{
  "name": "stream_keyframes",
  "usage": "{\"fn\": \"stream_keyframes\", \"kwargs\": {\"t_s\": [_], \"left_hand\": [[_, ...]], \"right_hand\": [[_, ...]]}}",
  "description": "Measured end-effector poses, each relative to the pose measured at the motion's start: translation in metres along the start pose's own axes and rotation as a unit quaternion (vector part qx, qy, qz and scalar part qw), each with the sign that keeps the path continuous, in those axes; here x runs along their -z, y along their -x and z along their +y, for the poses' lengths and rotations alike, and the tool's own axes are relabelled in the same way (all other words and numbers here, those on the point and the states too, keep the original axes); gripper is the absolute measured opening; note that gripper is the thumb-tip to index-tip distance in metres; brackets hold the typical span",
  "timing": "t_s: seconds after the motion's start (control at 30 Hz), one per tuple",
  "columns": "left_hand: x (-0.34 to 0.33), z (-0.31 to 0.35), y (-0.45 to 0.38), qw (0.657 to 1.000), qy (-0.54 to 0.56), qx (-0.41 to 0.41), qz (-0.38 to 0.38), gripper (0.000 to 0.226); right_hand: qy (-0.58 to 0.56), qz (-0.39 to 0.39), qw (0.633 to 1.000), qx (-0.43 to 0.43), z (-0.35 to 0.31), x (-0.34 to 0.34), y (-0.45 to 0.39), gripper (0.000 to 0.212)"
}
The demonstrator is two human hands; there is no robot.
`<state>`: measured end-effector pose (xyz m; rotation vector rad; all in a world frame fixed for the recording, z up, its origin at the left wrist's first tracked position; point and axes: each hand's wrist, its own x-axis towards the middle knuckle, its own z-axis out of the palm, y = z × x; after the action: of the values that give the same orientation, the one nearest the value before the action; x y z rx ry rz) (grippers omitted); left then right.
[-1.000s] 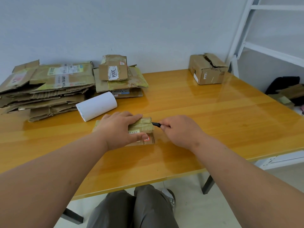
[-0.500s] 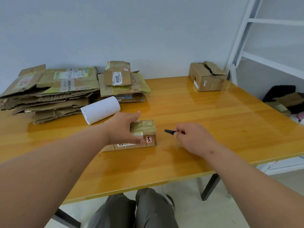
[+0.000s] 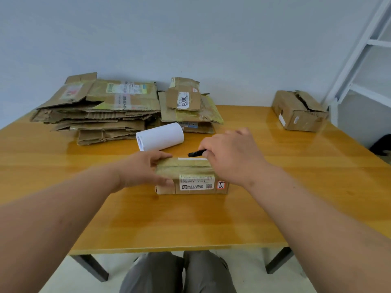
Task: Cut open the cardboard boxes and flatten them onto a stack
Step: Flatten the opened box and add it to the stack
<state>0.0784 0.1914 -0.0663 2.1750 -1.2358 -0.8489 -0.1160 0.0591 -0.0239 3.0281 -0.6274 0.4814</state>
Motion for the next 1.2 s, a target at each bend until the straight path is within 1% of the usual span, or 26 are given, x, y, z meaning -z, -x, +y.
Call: {"fn": "stream_keyframes", "kwargs": {"t_s": [0.1, 0.17, 0.3, 0.37, 0.5, 0.6, 0.73, 0.87, 1.0, 1.07, 1.2], "left_hand": [[-0.005, -0.004, 0.001, 1.0, 0.018, -0.015, 0.012, 0.079], [-0.007, -0.007, 0.002, 0.999, 0.045, -0.02, 0.014, 0.072], [-0.009, -0.008, 0.003, 0.996, 0.072, -0.033, 0.028, 0.066], [-0.009, -0.009, 0.005, 0.996, 0.078, -0.033, 0.034, 0.064], [-0.009, -0.008, 0.005, 0.997, 0.069, -0.027, 0.031, 0.071], [-0.01, -0.008, 0.005, 0.997, 0.064, -0.026, 0.035, 0.071], [-0.008, -0.009, 0.005, 0.998, 0.047, -0.026, 0.026, 0.074], [-0.005, -0.007, 0.003, 0.999, 0.041, -0.022, 0.01, 0.075], [-0.006, -0.006, 0.002, 0.999, 0.045, -0.023, 0.004, 0.075], [-0.006, -0.004, 0.002, 0.999, 0.051, -0.018, 0.0, 0.074], [-0.005, -0.002, 0.002, 1.0, 0.027, -0.006, 0.001, 0.077]], "right_hand": [[0.05, 0.022, 0.996, 0.063, -0.025, -0.016, -0.017, 0.025], [0.084, 0.038, 0.992, 0.088, -0.037, -0.028, -0.024, 0.024], [0.103, 0.071, 0.987, 0.101, -0.045, -0.039, -0.03, 0.022], [0.108, 0.072, 0.986, 0.106, -0.047, -0.04, -0.033, 0.021], [0.106, 0.076, 0.985, 0.114, -0.051, -0.042, -0.034, 0.02], [0.103, 0.083, 0.984, 0.118, -0.051, -0.044, -0.032, 0.018], [0.104, 0.099, 0.983, 0.113, -0.048, -0.046, -0.027, 0.024], [0.143, 0.075, 0.981, 0.107, -0.036, -0.042, -0.019, 0.025], [0.193, 0.018, 0.976, 0.102, -0.015, -0.033, -0.006, 0.038], [0.186, -0.01, 0.978, 0.098, -0.011, -0.029, -0.002, 0.037], [0.184, 0.01, 0.979, 0.091, -0.002, -0.026, 0.0, 0.032]]}}
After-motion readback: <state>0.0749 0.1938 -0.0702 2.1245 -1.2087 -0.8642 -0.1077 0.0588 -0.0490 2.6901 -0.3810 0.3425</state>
